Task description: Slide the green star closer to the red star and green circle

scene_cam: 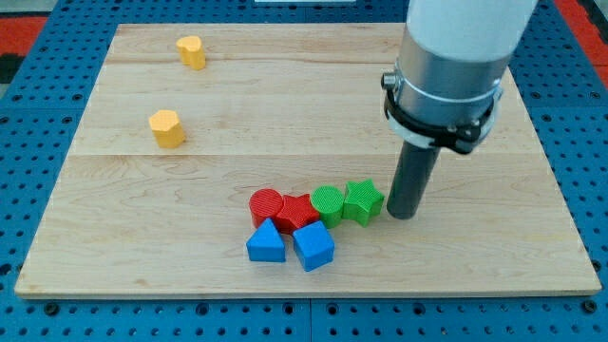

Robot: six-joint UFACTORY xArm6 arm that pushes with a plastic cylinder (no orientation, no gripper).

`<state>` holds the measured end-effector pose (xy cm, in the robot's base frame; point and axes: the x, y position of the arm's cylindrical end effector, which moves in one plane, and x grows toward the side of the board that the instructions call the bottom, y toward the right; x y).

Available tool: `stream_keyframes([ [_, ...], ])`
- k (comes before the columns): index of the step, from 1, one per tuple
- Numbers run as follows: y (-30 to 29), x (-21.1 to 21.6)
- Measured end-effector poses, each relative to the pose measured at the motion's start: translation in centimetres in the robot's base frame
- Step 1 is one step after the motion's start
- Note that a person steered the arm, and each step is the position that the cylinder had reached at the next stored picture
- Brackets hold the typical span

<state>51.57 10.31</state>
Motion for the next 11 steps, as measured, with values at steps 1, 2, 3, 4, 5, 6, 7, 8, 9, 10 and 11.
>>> stream_keyframes([
  [1, -0.1, -0.6],
  [2, 0.6, -0.6],
  [3, 1.0, 3.2],
  [4, -0.9, 3.8],
  [5, -1.9, 1.5],
  [6, -2.9, -0.6],
  [7, -3.4, -2.4],
  [8, -3.4, -5.0],
  [9, -5.4, -5.7],
  [10, -8.2, -5.9],
  [11, -10.5, -5.9],
])
